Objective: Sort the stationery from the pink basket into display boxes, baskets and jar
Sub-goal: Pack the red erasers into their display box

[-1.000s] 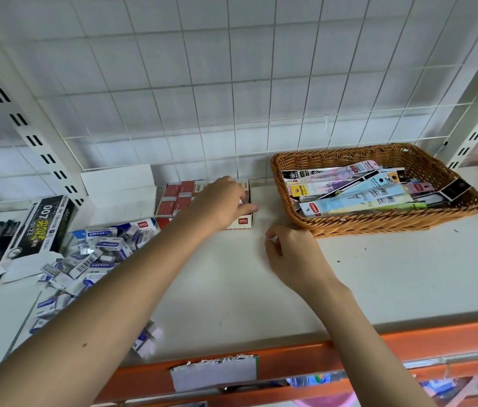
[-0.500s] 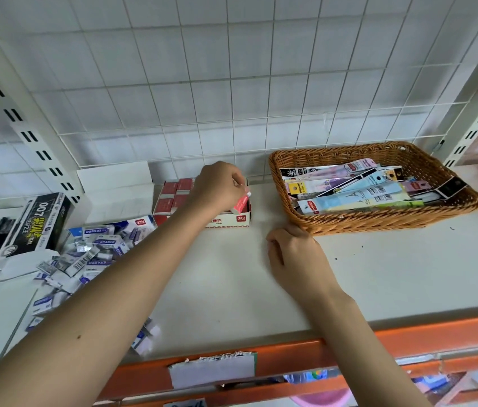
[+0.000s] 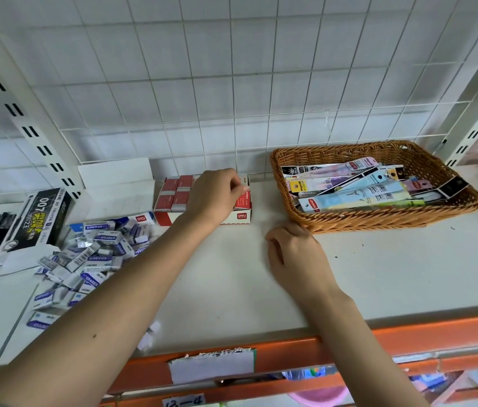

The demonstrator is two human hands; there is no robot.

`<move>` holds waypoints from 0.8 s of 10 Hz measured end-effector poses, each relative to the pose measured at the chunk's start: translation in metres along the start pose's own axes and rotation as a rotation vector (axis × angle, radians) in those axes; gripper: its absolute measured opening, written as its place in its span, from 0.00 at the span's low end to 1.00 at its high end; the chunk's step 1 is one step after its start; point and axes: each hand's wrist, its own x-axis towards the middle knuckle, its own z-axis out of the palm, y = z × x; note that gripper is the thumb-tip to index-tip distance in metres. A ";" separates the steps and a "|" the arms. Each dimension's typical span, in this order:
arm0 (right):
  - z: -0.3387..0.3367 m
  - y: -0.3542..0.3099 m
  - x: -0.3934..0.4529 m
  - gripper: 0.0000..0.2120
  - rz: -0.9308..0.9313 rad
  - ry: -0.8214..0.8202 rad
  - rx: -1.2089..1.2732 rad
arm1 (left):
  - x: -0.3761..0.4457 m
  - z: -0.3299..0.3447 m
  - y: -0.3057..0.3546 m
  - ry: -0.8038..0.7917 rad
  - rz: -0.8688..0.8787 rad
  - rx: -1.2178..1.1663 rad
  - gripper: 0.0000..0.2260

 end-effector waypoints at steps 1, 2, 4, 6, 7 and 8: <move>0.000 0.000 0.000 0.05 -0.005 0.012 0.004 | 0.000 -0.003 -0.003 -0.074 0.123 0.188 0.11; 0.000 0.000 -0.001 0.05 -0.001 0.012 0.005 | -0.002 -0.010 -0.007 -0.144 0.174 0.261 0.12; 0.003 -0.002 0.000 0.06 0.003 -0.003 -0.003 | -0.004 -0.013 -0.007 -0.286 0.169 0.218 0.13; 0.005 -0.007 0.002 0.06 -0.035 -0.024 0.012 | -0.021 -0.018 -0.007 -0.555 0.120 0.462 0.25; 0.004 -0.012 0.003 0.06 -0.031 -0.042 0.020 | -0.030 -0.013 -0.009 -0.496 0.144 0.476 0.26; 0.001 -0.022 0.003 0.05 -0.026 -0.028 0.019 | -0.041 -0.020 -0.013 -0.426 0.179 0.376 0.27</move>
